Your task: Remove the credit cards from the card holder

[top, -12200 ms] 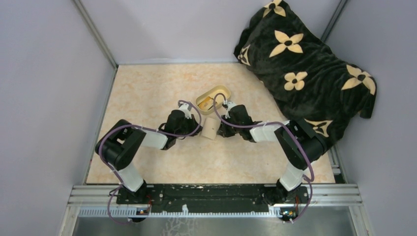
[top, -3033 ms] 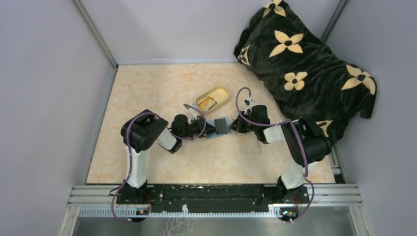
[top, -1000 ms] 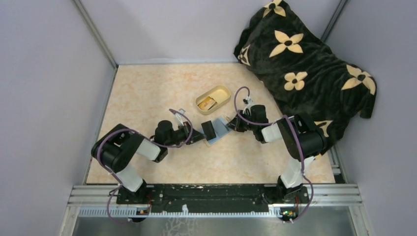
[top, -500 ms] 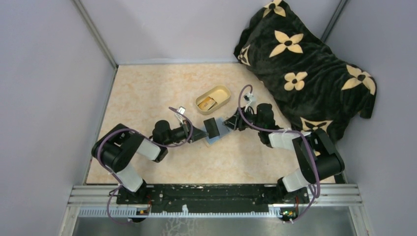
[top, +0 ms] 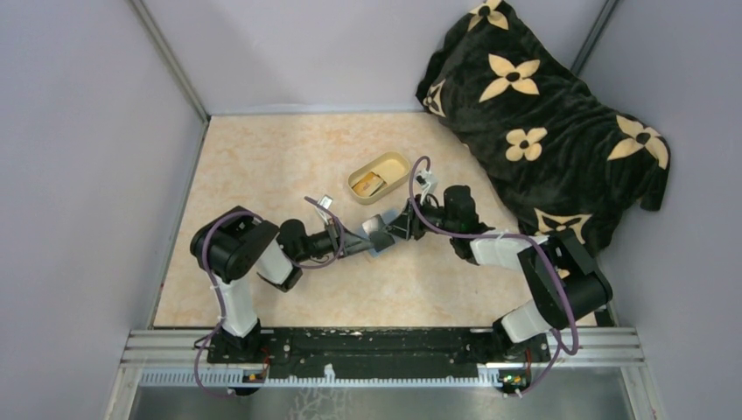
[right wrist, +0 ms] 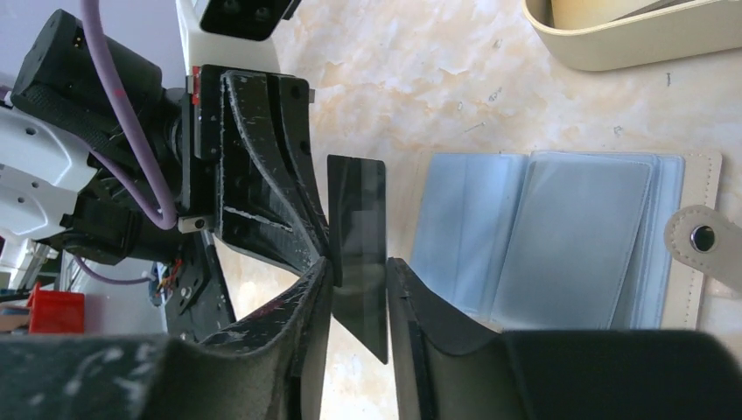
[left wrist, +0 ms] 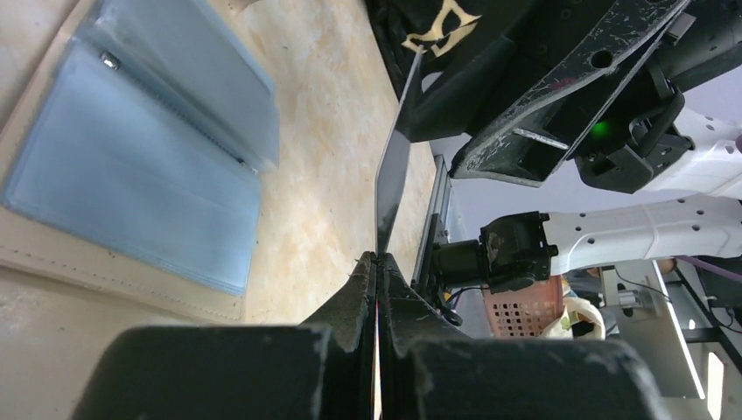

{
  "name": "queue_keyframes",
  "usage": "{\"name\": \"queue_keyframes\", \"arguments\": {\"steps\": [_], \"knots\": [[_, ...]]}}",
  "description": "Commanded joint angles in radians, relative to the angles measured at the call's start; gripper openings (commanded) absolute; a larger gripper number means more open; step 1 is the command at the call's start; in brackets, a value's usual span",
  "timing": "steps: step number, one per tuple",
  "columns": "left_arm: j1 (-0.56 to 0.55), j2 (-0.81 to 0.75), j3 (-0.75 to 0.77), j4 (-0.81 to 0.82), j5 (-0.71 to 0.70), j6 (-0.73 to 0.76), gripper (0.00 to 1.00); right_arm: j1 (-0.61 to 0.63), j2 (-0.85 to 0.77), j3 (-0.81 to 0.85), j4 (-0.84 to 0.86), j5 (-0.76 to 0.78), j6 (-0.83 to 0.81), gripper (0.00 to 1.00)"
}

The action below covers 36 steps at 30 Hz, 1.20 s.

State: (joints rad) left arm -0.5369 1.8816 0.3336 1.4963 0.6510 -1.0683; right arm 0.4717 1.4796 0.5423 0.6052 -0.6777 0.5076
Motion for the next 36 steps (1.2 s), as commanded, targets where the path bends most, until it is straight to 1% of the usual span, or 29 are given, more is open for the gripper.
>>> {"name": "queue_keyframes", "arguments": {"steps": [1,6,9,14,16,19,21,22,26,27,28,31,33,36], "knots": [[0.002,0.024,0.002,0.293,0.016,-0.058,0.00,0.015,-0.006,0.047,0.054,-0.028,-0.010,0.28],[0.004,0.006,0.009,0.289,0.017,-0.050,0.00,0.015,0.000,0.045,0.055,-0.029,-0.011,0.24],[0.004,0.010,0.018,0.291,0.021,-0.054,0.00,0.015,0.009,0.044,0.070,-0.046,-0.005,0.19],[0.004,0.002,0.034,0.290,0.023,-0.058,0.00,0.015,0.028,0.040,0.079,-0.064,-0.007,0.19],[0.005,0.007,0.045,0.285,0.024,-0.062,0.00,0.015,0.040,0.035,0.110,-0.086,0.009,0.17],[0.006,0.022,0.060,0.292,0.026,-0.070,0.00,0.015,0.058,0.030,0.163,-0.118,0.042,0.12],[0.005,0.026,0.067,0.293,0.028,-0.072,0.00,0.015,0.063,0.030,0.173,-0.124,0.047,0.02],[0.006,0.025,0.067,0.293,0.028,-0.071,0.00,0.015,0.062,0.030,0.174,-0.125,0.048,0.00],[0.007,0.022,0.056,0.285,0.019,-0.064,0.00,0.014,0.048,0.034,0.148,-0.105,0.035,0.00],[0.011,0.021,0.051,0.279,0.009,-0.066,0.07,0.014,0.042,0.038,0.134,-0.100,0.027,0.00],[0.015,0.023,0.043,0.277,0.004,-0.068,0.18,0.012,0.036,0.043,0.115,-0.099,0.015,0.00],[0.038,0.026,0.032,0.288,0.034,-0.070,0.38,-0.006,0.008,0.058,0.048,-0.113,-0.026,0.00],[0.062,0.022,0.032,0.293,0.077,-0.071,0.47,-0.026,-0.016,0.061,0.012,-0.146,-0.041,0.00],[0.092,-0.006,0.035,0.292,0.163,-0.045,0.49,-0.033,-0.060,0.069,-0.079,-0.185,-0.090,0.00]]}}
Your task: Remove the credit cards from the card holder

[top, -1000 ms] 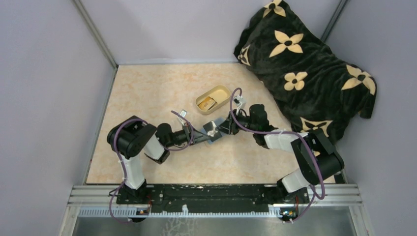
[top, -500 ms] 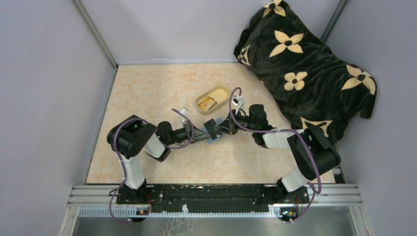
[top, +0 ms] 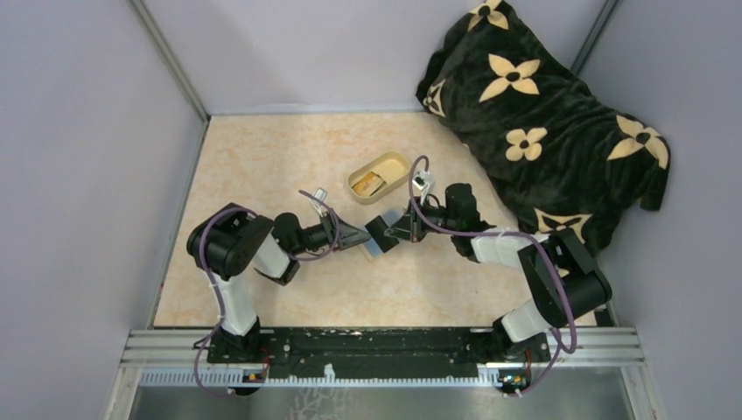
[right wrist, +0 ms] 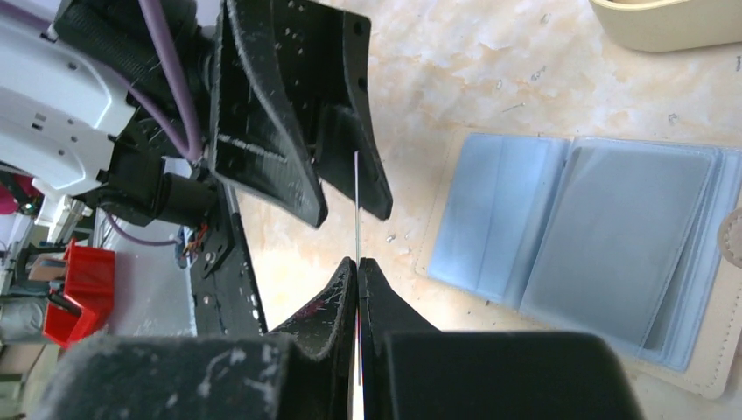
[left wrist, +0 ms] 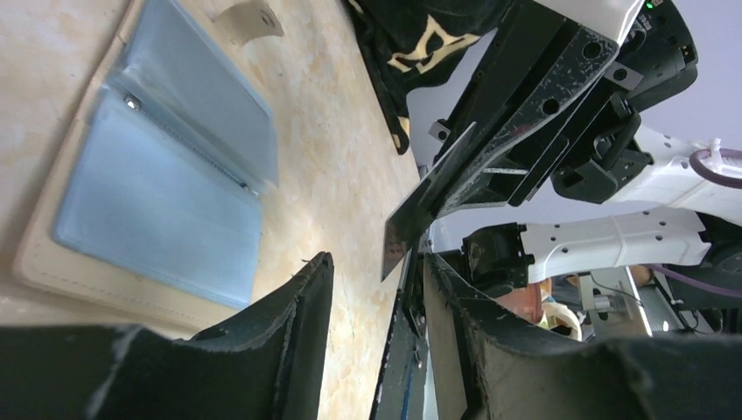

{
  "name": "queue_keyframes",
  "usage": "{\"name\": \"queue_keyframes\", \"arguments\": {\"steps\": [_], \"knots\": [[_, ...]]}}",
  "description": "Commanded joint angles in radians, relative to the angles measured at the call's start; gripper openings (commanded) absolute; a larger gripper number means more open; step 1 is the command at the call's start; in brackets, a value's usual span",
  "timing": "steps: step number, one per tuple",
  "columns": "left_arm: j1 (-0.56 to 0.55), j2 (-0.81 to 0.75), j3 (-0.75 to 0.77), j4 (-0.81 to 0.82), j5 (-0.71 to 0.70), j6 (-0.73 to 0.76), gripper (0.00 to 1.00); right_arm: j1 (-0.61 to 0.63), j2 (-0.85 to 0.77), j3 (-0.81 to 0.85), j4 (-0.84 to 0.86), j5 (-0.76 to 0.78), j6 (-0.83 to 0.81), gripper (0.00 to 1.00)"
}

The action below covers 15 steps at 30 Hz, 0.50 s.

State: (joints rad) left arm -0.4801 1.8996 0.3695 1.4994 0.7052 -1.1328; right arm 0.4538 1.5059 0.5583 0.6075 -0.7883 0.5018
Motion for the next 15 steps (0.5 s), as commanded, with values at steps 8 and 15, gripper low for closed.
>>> {"name": "queue_keyframes", "arguments": {"steps": [8,15], "knots": [[0.050,-0.050,0.049,0.289,0.248,0.048,0.49,0.008,-0.120,0.038,-0.174,-0.208,-0.126,0.00],[0.049,-0.070,0.081,0.289,0.286,0.050,0.46,0.042,-0.094,0.059,-0.239,-0.214,-0.167,0.00]]}}
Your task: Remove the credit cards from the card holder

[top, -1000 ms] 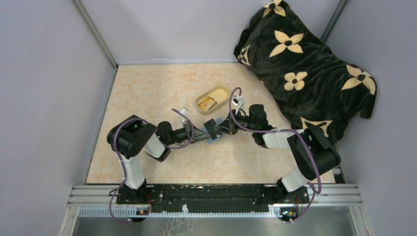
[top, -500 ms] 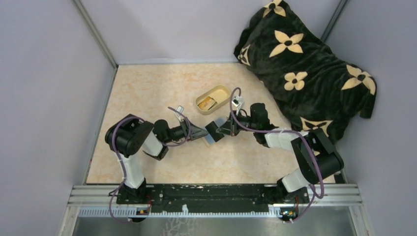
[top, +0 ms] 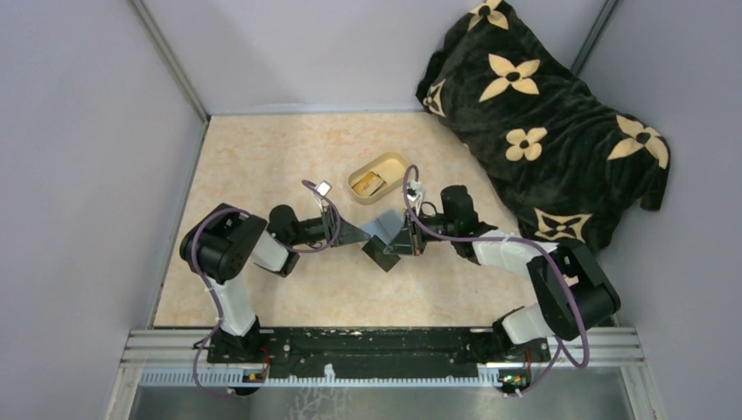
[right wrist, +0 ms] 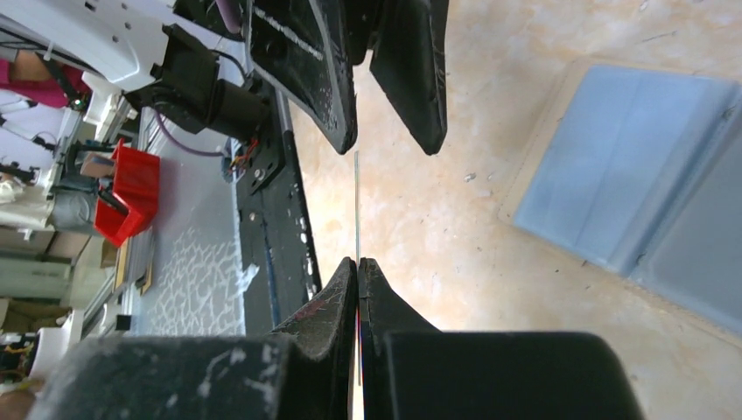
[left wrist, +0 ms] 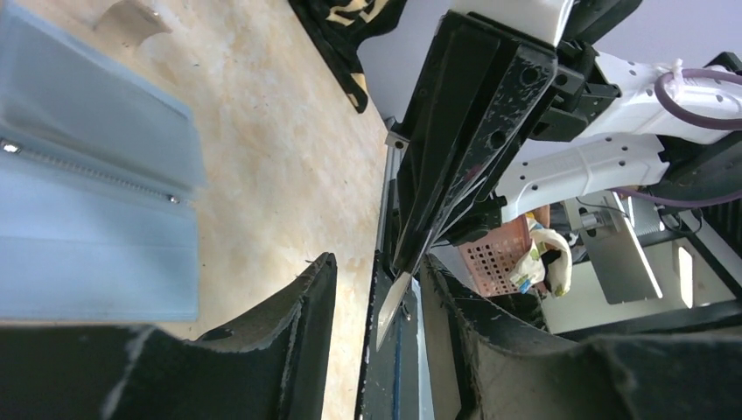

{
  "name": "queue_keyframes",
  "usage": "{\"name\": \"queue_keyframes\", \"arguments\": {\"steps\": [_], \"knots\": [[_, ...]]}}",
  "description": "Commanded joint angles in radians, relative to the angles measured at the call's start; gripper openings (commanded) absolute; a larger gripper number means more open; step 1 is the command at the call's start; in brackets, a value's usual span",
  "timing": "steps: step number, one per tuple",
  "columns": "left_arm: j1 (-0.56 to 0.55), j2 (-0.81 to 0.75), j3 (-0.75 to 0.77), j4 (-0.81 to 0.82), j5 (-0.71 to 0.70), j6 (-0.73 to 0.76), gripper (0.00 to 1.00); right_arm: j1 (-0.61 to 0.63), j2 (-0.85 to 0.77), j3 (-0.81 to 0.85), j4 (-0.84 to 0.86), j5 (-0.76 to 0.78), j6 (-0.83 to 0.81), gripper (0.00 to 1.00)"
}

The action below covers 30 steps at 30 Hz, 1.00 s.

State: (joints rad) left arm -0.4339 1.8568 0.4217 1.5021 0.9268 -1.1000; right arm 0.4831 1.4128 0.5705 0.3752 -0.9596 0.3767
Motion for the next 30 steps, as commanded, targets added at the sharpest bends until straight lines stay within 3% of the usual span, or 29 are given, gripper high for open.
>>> {"name": "queue_keyframes", "arguments": {"steps": [1,5,7,10,15,18,25,27,30], "knots": [[0.003,-0.025,0.032,0.287,0.068,0.014,0.43,0.012,0.001,0.049,-0.007,-0.040,-0.042,0.00],[-0.003,-0.020,0.033,0.287,0.086,0.011,0.10,0.013,0.008,0.052,-0.007,-0.031,-0.044,0.00],[-0.005,-0.015,0.035,0.287,0.097,0.008,0.01,0.013,0.018,0.055,-0.007,-0.028,-0.045,0.00],[-0.010,-0.009,0.038,0.287,0.118,0.007,0.03,0.012,0.030,0.055,0.003,-0.033,-0.038,0.00],[-0.012,-0.022,0.028,0.287,0.132,0.019,0.44,0.012,0.029,0.058,0.010,-0.030,-0.032,0.00],[-0.015,-0.020,0.033,0.287,0.145,0.025,0.47,0.012,0.032,0.063,0.014,-0.034,-0.029,0.00],[-0.043,0.000,0.046,0.287,0.162,0.036,0.41,0.012,0.042,0.068,0.022,-0.041,-0.021,0.00],[-0.062,0.002,0.060,0.287,0.176,0.035,0.31,0.012,0.050,0.068,0.032,-0.041,-0.016,0.00],[-0.096,0.012,0.086,0.287,0.196,0.034,0.02,0.012,0.060,0.071,0.039,-0.040,-0.010,0.00]]}}
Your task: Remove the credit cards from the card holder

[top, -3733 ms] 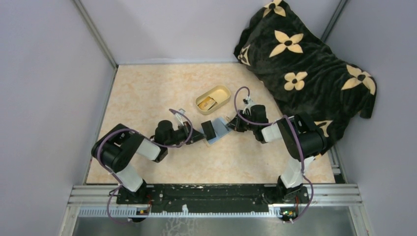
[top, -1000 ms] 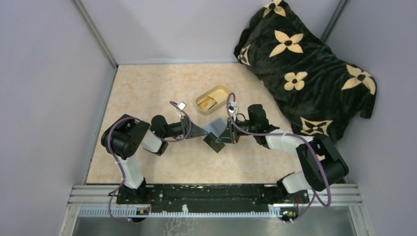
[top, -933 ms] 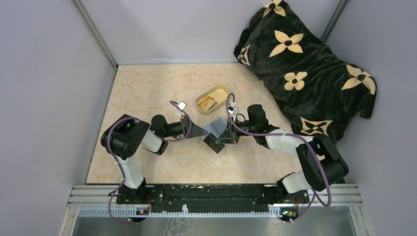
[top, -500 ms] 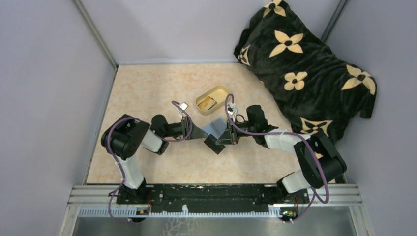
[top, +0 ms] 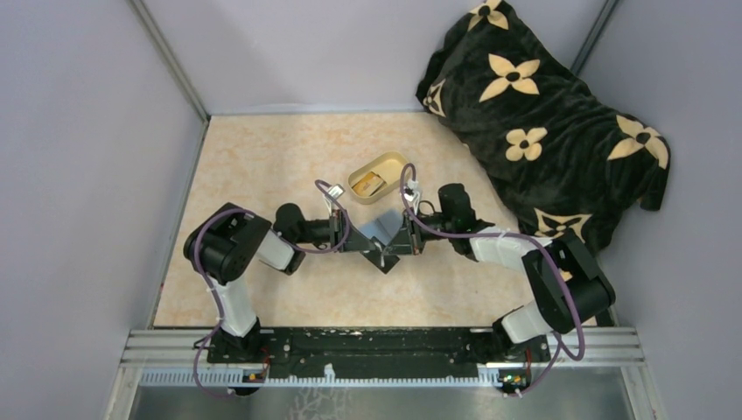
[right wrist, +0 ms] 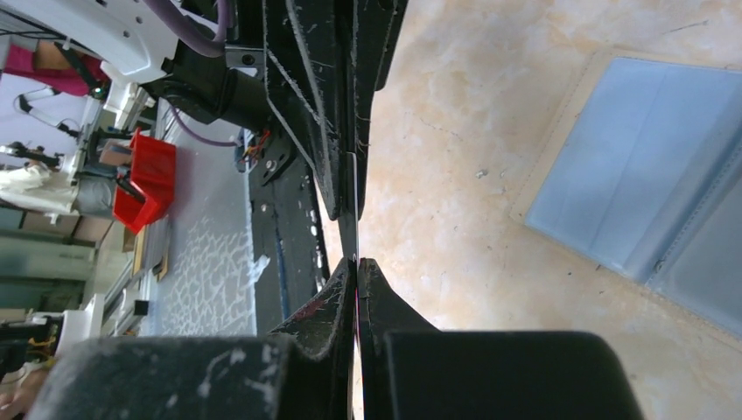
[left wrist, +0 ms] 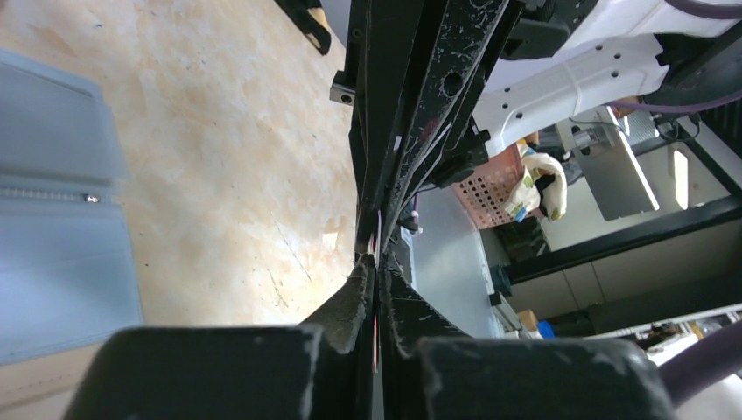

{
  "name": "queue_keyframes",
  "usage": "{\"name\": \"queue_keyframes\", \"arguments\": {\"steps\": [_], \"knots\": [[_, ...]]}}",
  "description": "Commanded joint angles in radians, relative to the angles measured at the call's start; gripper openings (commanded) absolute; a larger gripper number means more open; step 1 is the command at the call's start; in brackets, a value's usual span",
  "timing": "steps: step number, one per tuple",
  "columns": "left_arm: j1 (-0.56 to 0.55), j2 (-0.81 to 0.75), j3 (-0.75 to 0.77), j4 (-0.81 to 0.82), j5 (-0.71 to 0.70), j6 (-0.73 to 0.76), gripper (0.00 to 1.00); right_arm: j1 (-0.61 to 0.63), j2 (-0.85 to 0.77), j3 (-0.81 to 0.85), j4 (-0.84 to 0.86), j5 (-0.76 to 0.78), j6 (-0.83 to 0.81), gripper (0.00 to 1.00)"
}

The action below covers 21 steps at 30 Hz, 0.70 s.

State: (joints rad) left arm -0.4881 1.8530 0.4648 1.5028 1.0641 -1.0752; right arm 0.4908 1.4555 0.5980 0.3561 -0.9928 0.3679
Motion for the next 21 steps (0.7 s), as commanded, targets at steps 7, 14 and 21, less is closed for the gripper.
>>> {"name": "queue_keyframes", "arguments": {"steps": [7,14,21], "knots": [[-0.047,0.011,0.014,0.286,-0.031,0.022,0.00,0.004,-0.023,0.030,0.053,0.088,-0.010,0.08],[-0.040,-0.008,-0.018,0.286,-0.127,0.034,0.00,-0.051,-0.153,-0.046,0.174,0.248,0.066,0.45],[-0.033,-0.047,-0.038,0.286,-0.265,0.055,0.00,-0.105,-0.158,-0.109,0.273,0.299,0.141,0.46]]}}
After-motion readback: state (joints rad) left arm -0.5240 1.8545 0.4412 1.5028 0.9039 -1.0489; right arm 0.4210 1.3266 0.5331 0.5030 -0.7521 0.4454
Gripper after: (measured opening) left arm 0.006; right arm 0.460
